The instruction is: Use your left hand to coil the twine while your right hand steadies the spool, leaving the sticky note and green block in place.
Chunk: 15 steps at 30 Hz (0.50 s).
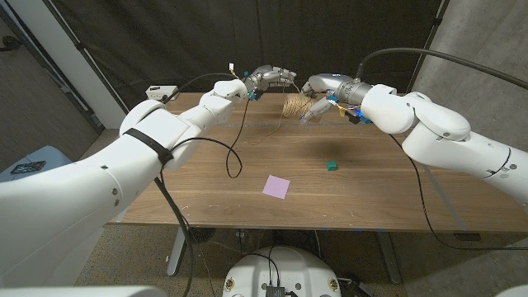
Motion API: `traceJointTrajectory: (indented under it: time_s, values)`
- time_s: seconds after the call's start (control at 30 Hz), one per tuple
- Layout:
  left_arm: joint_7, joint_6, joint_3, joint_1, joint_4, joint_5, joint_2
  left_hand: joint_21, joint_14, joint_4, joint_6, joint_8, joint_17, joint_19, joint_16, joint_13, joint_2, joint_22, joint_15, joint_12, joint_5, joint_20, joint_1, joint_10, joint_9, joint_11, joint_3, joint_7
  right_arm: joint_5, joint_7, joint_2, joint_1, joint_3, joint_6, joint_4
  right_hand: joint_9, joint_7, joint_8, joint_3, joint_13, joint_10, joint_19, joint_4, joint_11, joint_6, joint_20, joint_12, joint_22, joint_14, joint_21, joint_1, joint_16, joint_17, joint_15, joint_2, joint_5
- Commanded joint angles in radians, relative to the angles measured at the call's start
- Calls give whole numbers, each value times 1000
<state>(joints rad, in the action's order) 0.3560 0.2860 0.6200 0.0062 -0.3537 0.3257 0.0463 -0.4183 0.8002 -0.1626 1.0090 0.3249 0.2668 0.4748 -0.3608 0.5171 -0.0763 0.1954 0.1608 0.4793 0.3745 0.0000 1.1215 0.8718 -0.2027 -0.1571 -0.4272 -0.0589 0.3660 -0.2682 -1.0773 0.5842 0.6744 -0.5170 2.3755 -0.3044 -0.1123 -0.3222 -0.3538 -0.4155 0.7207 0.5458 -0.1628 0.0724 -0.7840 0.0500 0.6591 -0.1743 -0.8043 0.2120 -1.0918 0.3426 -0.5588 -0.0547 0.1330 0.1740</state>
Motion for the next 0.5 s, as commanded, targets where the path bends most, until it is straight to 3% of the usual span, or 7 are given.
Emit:
traceJointTrajectory:
  time_s: [0.03,0.5]
  values:
    - [-2,-10,20,30,-1,1,9,-4,7,1,4,-7,2,-1,1,2,-6,0,-1,-4,7,1,4,4,-4,3,1,1,-12,18,-1,9,-15,4,-4,-1,167,-6,-2,-5,177,8,6,-166,-176,16,8,-4,-47,-3,-125,-1,-3,-168,-148,5]
    - [-39,-59,53,61,-1,-13,18,-5,3,-2,2,-8,5,-4,2,5,-7,0,-3,-9,8,2,8,2,-5,-2,2,-2,-26,42,-5,15,-30,22,-20,-1,167,-7,0,-7,180,9,4,-169,-179,17,7,-4,-53,-2,-131,0,-9,-170,-151,6]
